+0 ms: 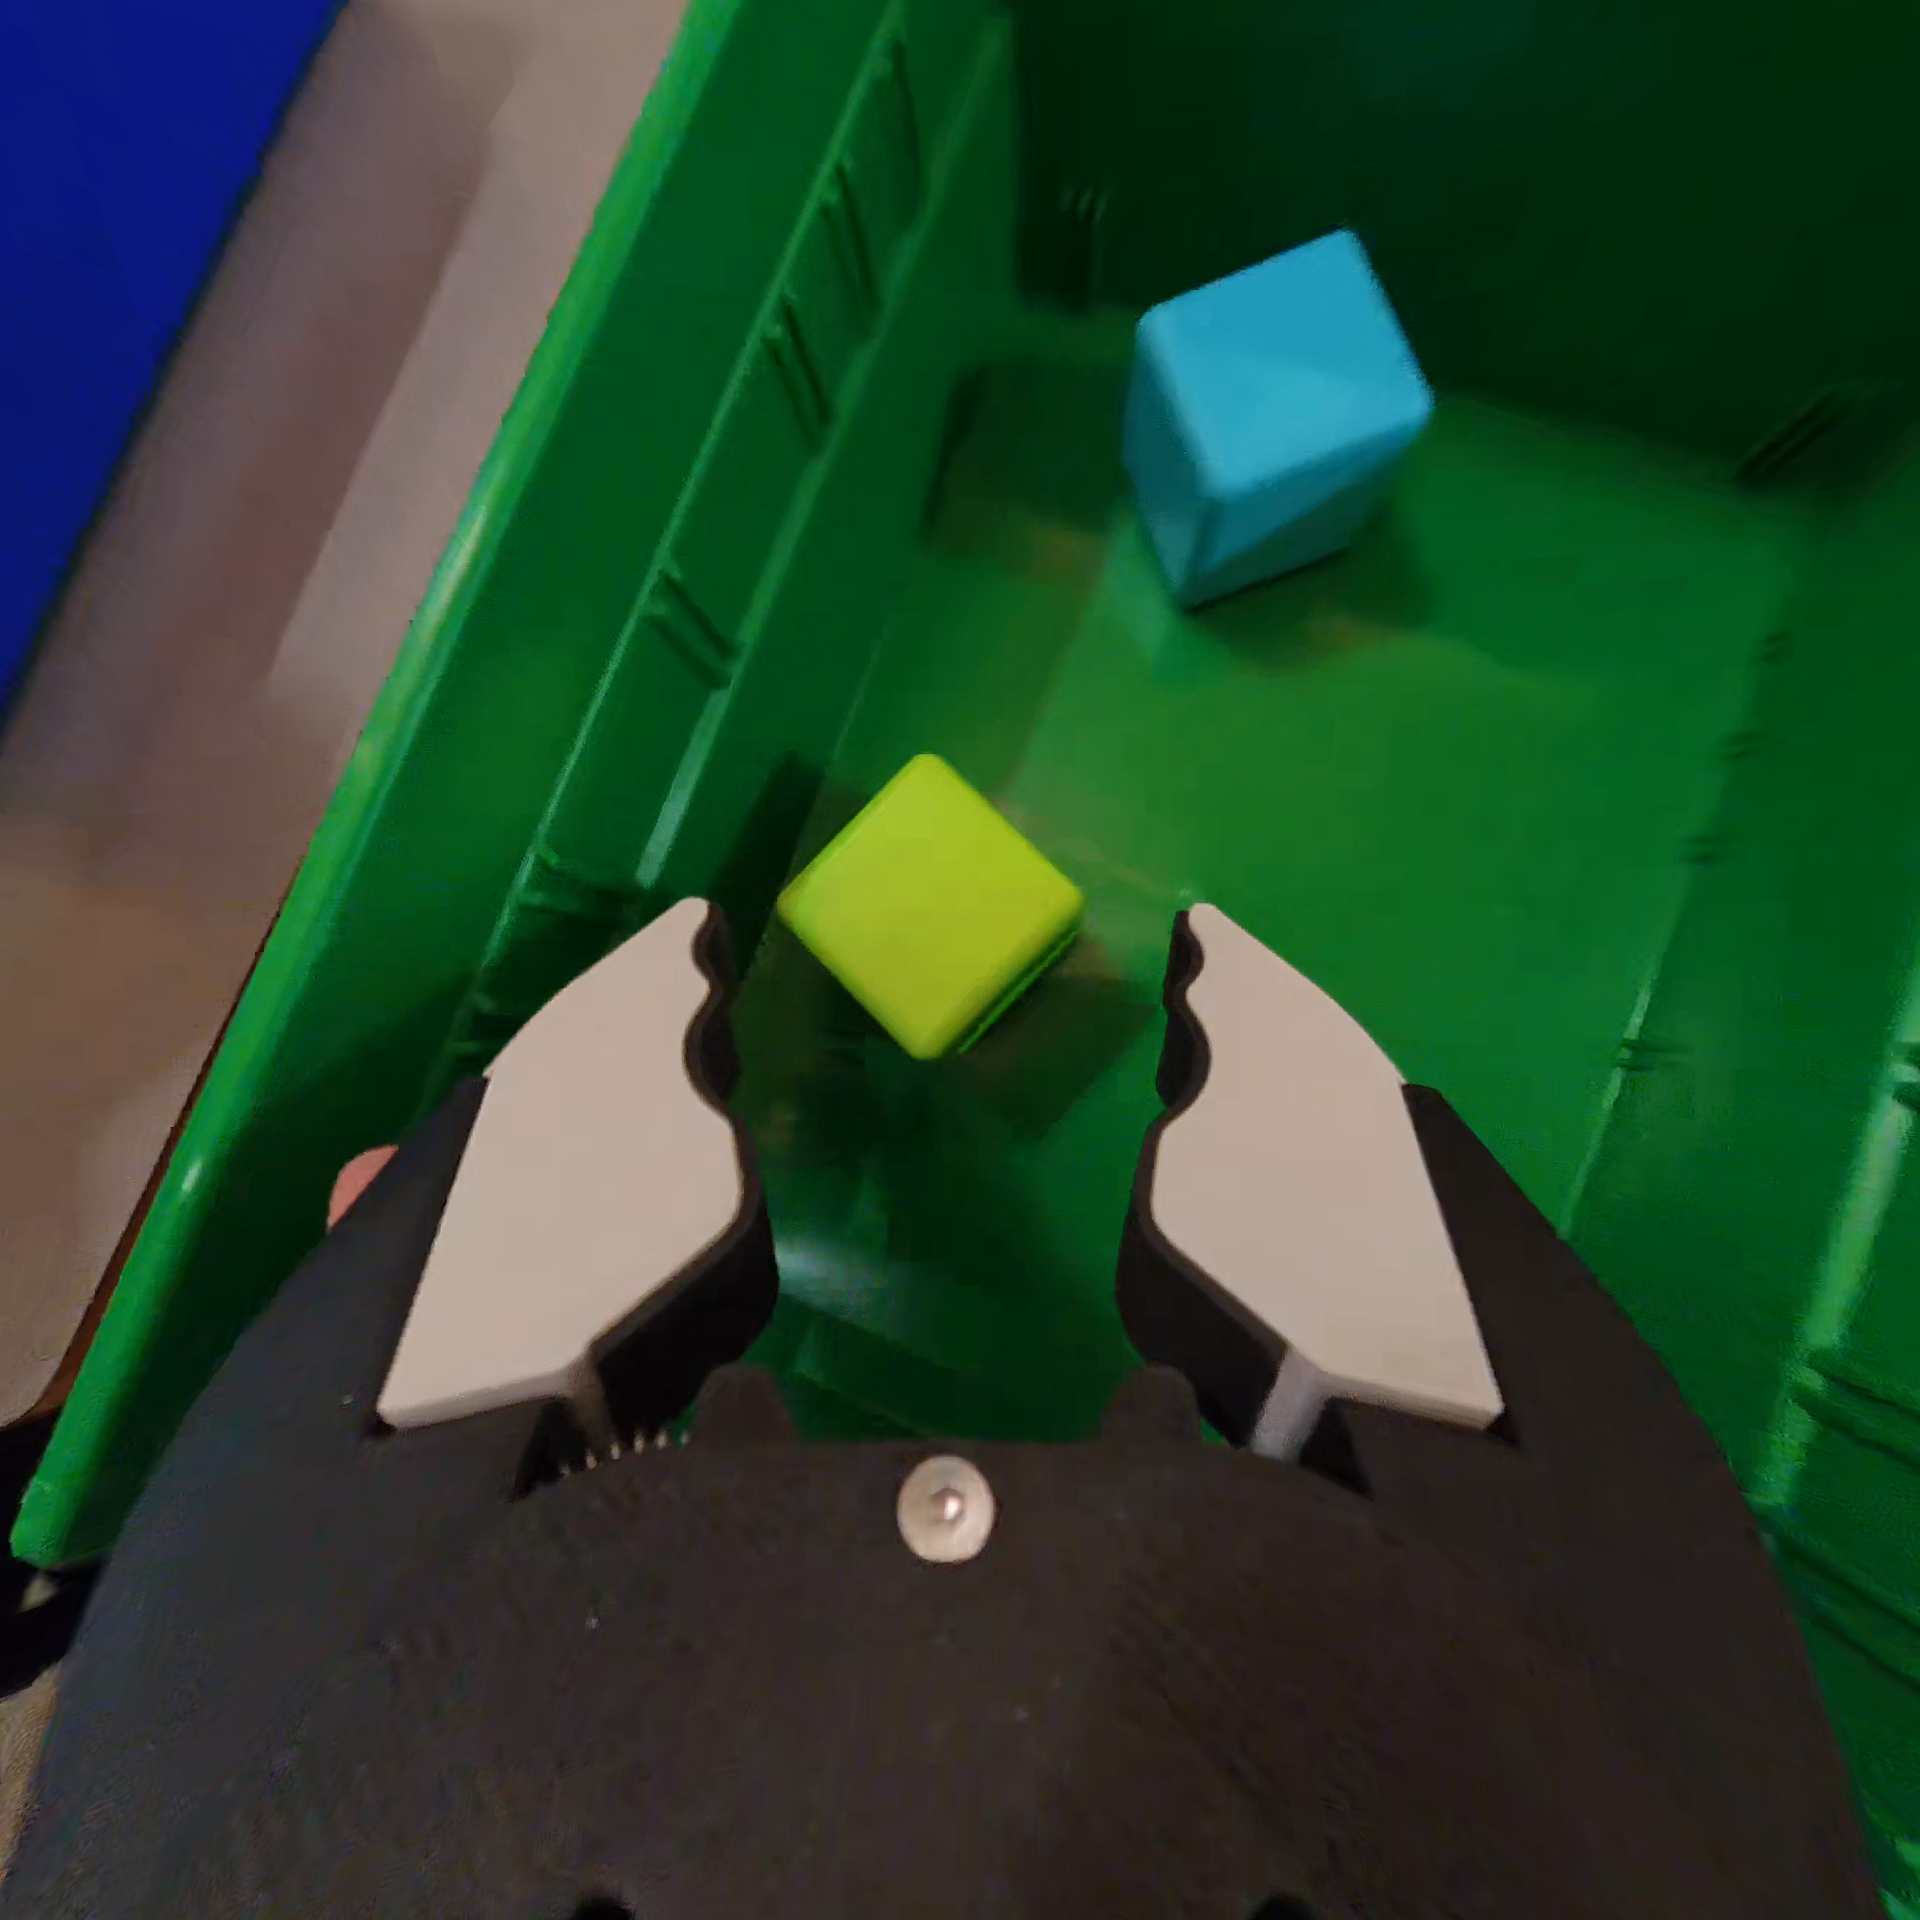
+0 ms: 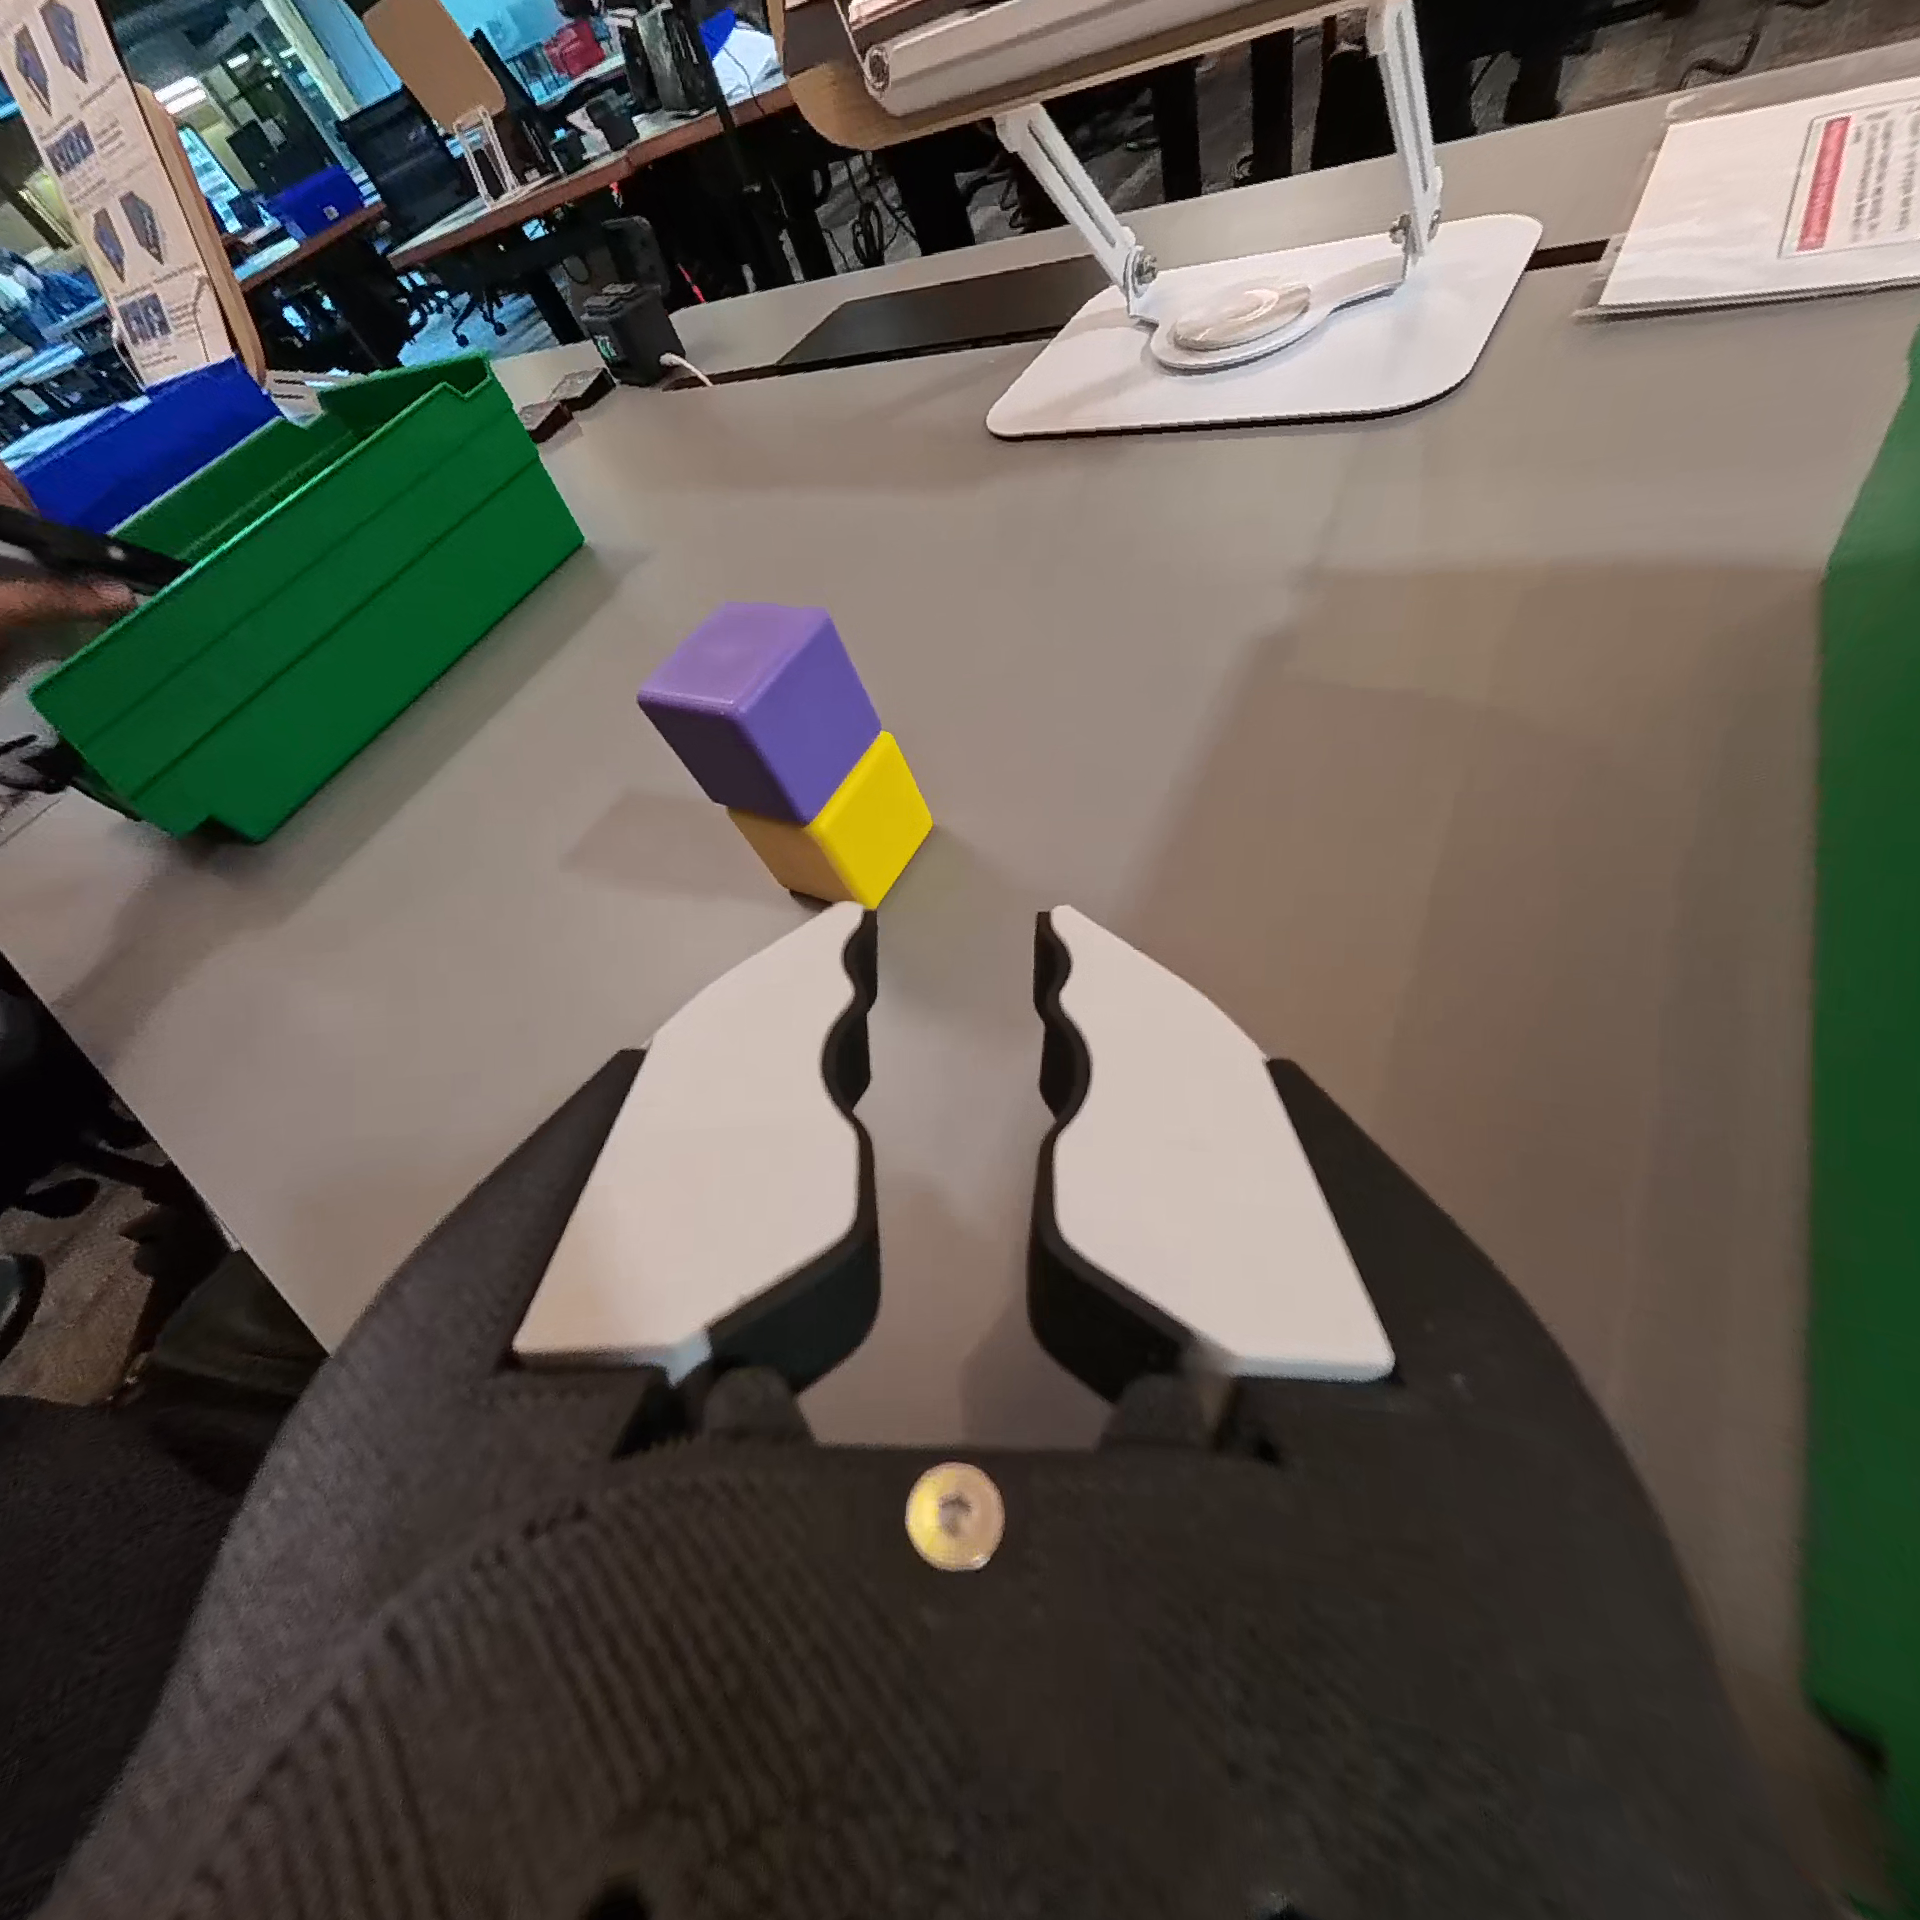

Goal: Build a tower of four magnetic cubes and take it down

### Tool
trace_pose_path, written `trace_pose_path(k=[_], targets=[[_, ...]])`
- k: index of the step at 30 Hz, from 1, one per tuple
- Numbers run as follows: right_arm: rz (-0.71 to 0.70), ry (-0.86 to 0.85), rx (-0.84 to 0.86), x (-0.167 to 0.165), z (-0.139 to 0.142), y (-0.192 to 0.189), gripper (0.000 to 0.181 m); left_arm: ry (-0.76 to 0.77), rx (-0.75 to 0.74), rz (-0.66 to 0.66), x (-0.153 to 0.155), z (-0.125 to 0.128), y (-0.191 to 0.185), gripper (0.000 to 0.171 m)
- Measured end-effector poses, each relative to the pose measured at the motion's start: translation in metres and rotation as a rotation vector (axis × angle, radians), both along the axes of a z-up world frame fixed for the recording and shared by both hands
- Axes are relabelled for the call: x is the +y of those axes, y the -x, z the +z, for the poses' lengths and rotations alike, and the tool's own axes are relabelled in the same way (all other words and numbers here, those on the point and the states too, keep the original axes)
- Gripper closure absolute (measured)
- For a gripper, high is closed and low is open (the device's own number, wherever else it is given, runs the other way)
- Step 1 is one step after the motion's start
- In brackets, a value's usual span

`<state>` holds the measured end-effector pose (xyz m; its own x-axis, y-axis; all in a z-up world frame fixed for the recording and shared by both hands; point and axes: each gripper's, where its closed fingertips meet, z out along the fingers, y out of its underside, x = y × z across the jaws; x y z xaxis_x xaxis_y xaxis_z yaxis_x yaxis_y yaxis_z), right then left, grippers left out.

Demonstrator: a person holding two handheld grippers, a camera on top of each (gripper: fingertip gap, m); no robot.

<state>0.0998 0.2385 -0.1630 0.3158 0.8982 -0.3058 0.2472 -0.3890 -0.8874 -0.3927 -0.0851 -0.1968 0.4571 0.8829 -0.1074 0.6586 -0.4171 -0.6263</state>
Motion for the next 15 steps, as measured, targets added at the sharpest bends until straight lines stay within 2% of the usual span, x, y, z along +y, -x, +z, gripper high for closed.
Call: trace_pose_path(k=[4,8,10,15], targets=[[-0.002,0.03,0.015,0.002,0.0,0.0,0.152,0.021,0.017,0.028,0.0,0.002,0.008,0.097],[-0.002,0.037,0.02,0.002,0.0,-0.001,0.152,0.012,-0.086,0.02,0.002,-0.01,0.007,0.098],[-0.005,0.037,0.023,0.002,0.001,-0.001,0.152,-0.01,-0.108,0.004,0.005,-0.011,0.007,0.106],[-0.005,0.043,0.024,0.002,0.001,-0.001,0.152,0.015,-0.106,-0.192,0.019,-0.011,-0.005,0.108]])
